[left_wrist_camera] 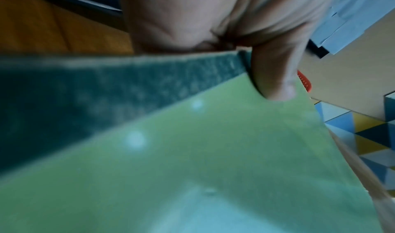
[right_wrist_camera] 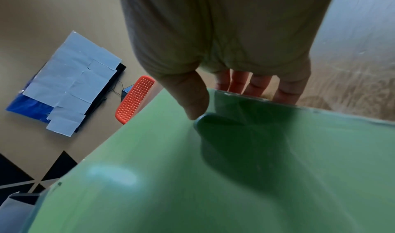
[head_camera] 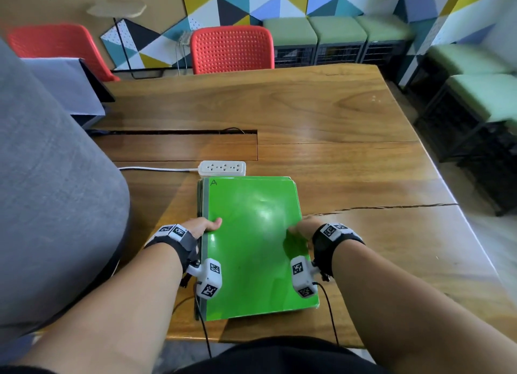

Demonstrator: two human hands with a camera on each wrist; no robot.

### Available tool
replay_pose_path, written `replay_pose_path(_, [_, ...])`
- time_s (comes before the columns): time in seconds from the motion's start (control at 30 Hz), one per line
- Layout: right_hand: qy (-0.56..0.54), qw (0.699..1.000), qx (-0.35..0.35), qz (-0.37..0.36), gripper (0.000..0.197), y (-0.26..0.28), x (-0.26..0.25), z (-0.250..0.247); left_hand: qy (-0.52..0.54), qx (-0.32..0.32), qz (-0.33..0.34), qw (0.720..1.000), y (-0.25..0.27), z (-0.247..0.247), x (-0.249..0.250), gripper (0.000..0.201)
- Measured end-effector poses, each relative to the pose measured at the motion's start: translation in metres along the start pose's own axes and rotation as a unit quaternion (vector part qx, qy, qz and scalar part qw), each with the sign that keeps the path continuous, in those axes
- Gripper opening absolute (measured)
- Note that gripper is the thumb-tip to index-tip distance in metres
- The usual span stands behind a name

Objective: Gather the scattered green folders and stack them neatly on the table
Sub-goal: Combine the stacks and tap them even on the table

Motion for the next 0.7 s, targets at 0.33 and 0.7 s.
replay_pose_path(0.33, [-0.203, 0.941, 0.121, -0.244, 0.056, 0.051, -0.075, -0.061, 0.333, 0.054, 0.184, 0.923, 0.042, -0.042, 0.047, 0.045])
replay_pose_path(0.7, [-0.274, 0.881, 0.12, -0.367, 0.079, 0.071, -0.087, -0.064, 0.349, -0.006, 0.3, 0.888, 0.039, -0.05, 0.043, 0.066])
Point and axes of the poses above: each hand's wrist, its own y-axis away from the middle knuckle, its own z-axis out of the palm, x = y × z, the point moved 3 cm from there along -y, towards the middle knuckle, and after that the axes turned 9 degrees about -z, right-handed, at the moved point
